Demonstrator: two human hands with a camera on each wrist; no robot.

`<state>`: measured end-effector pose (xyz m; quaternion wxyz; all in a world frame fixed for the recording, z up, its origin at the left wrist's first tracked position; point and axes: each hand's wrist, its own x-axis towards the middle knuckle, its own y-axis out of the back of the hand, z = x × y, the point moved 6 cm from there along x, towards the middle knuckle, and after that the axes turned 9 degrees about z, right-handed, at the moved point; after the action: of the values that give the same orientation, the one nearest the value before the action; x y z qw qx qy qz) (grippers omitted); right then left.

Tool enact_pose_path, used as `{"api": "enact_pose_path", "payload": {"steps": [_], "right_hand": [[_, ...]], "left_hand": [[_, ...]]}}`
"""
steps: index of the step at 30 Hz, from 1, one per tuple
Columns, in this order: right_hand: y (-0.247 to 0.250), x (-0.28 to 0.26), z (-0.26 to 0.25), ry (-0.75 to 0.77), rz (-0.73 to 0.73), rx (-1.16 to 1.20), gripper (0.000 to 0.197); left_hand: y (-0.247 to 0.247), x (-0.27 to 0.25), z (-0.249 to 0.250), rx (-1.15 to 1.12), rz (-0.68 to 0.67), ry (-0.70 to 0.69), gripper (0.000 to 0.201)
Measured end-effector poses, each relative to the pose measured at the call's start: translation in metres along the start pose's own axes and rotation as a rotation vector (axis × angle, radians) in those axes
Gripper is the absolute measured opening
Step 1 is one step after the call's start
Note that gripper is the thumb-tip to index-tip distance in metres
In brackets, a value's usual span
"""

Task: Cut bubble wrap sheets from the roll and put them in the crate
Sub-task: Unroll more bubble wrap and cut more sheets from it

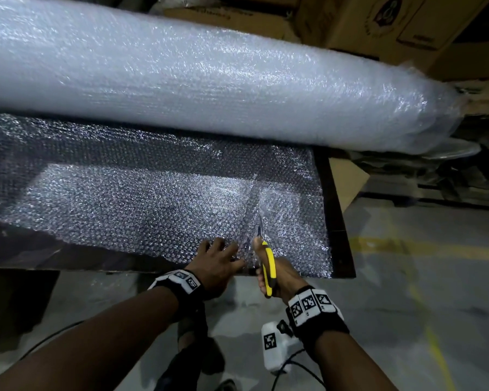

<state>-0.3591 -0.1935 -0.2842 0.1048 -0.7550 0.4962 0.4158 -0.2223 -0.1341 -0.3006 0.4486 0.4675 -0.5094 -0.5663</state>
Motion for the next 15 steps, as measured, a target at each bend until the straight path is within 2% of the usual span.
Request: {"api": "enact_pose_path", "payload": {"steps": [3,6,9,11,15], "right_hand": [[0.002,0.001,0.001,-0.007,-0.008,0.018,0.075],[0.003,0.004,0.004,-0.033,-0.009,0.047,0.073],[0.002,0.008,0.002,-0.051,-0.035,0.049,0.074],[0.000,0.010,0.001,-0.055,-0.054,0.030,0.073],[0.002,0.013,-0.002,-0.017,0.010,0.029,0.070]], "left_hand": [[0.017,0.013,-0.002,-0.001,0.056,-0.029,0.035],[0.026,0.036,-0.013,-0.028,0.080,0.092,0.048],[0.016,0.048,-0.016,-0.054,-0.032,0.192,0.057],[0.015,0.048,-0.015,-0.061,-0.044,0.195,0.057],[0.013,0.048,-0.015,-0.041,-0.033,0.222,0.051]]}}
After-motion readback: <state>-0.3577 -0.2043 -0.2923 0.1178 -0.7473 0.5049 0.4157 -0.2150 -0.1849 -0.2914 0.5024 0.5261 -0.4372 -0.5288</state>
